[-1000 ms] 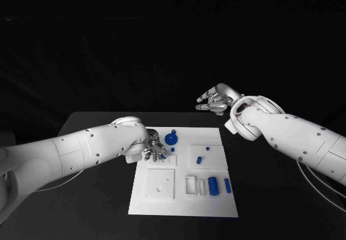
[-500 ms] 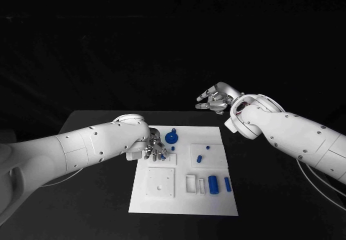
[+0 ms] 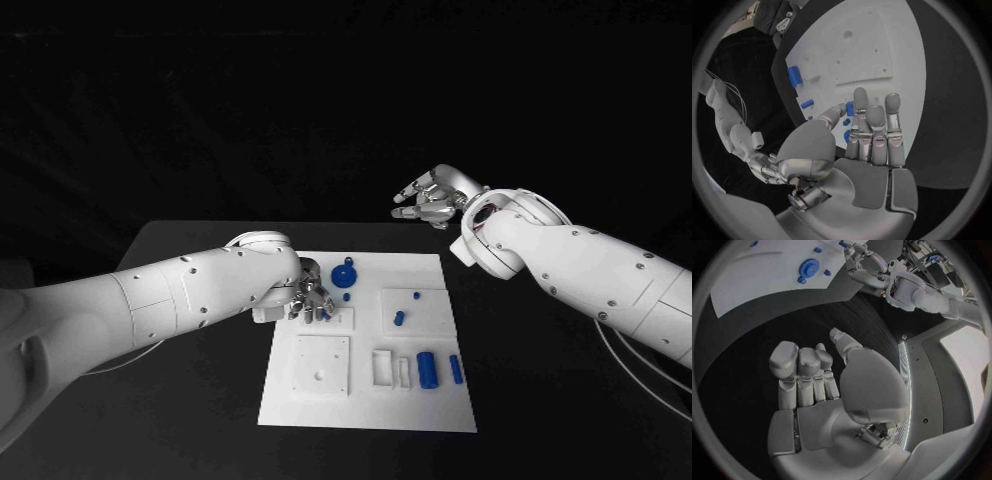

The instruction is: Assemble the parts on the task board

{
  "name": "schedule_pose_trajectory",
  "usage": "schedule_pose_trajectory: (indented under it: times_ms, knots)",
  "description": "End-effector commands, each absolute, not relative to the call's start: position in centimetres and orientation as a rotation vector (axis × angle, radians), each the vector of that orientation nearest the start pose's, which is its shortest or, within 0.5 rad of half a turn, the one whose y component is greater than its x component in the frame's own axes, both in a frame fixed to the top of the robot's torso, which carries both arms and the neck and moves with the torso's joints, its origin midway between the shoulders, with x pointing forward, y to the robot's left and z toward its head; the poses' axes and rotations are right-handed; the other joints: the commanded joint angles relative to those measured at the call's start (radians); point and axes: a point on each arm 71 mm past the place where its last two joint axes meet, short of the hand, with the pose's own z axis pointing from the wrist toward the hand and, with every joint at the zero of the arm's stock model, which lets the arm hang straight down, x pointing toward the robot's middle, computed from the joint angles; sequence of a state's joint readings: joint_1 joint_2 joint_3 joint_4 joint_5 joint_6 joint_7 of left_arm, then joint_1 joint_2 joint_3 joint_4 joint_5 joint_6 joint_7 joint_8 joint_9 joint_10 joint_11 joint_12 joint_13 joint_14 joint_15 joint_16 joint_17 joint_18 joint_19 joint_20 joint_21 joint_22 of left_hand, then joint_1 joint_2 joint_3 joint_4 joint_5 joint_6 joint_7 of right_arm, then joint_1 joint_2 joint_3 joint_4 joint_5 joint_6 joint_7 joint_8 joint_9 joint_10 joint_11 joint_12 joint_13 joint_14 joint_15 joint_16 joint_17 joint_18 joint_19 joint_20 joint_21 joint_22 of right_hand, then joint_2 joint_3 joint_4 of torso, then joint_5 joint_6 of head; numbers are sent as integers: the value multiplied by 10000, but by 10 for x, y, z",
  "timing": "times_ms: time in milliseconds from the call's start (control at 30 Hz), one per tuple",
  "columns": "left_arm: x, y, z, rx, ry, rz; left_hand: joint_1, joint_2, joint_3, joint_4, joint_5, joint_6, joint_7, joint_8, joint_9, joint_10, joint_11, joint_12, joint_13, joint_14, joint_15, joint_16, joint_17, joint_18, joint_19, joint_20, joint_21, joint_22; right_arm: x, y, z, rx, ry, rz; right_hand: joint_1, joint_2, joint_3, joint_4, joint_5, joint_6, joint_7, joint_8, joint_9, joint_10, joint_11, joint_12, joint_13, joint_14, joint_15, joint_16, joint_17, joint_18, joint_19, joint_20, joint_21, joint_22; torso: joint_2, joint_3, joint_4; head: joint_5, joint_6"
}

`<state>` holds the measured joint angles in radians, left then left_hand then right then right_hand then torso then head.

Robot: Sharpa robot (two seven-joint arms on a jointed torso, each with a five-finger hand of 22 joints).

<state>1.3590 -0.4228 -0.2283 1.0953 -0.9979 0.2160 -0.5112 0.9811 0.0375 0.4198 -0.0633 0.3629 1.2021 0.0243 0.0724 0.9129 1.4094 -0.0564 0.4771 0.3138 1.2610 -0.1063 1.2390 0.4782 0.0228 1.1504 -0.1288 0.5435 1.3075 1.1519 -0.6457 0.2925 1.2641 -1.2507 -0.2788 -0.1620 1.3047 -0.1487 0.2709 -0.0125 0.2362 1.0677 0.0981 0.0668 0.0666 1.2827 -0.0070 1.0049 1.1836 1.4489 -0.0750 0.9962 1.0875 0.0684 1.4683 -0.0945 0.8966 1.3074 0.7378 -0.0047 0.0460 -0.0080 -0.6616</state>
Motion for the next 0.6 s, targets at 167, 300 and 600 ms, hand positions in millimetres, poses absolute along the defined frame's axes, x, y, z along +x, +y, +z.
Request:
schedule_pose_trajectory:
  times_ms: [167, 300, 600]
  knots:
    - [544, 127, -229, -521, 23656, -2800, 39, 49, 2210, -2171, -7, 150, -136, -29, 38, -57, 3, 43, -22, -43, -7, 15, -48, 65, -38, 4, 16, 194, 559, -195, -117, 2848, 15464, 7604, -9, 68, 22, -12, -40, 38, 48, -42, -9, -65, 30, -28, -12, -25, 31, -39, -9, 122, 269, 47, -62, 1148, 13, 15, -3, -7, 17]
    - [544, 127, -230, -553, 23650, -2814, 39, 49, 2210, -2171, -7, 150, -136, -29, 38, -57, 3, 43, -22, -43, -7, 15, -48, 65, -38, 4, 16, 194, 559, -194, -117, 2842, 15465, 7613, -9, 68, 22, -12, -40, 38, 48, -42, -9, -65, 30, -28, -12, -25, 31, -39, -9, 122, 269, 47, -62, 1148, 12, 16, -8, -9, -5]
    - [545, 129, -232, -594, 23476, -2685, 41, 55, 2208, -2171, -18, 135, -132, -29, 54, -68, 6, 40, -29, -49, -4, 5, -66, 66, -31, 7, -2, 195, 559, -195, -117, 2841, 15460, 7611, -9, 68, 22, -12, -40, 38, 48, -42, -9, -65, 30, -28, -12, -25, 31, -39, -9, 122, 269, 47, -62, 1148, 6, 19, 2, -14, -6]
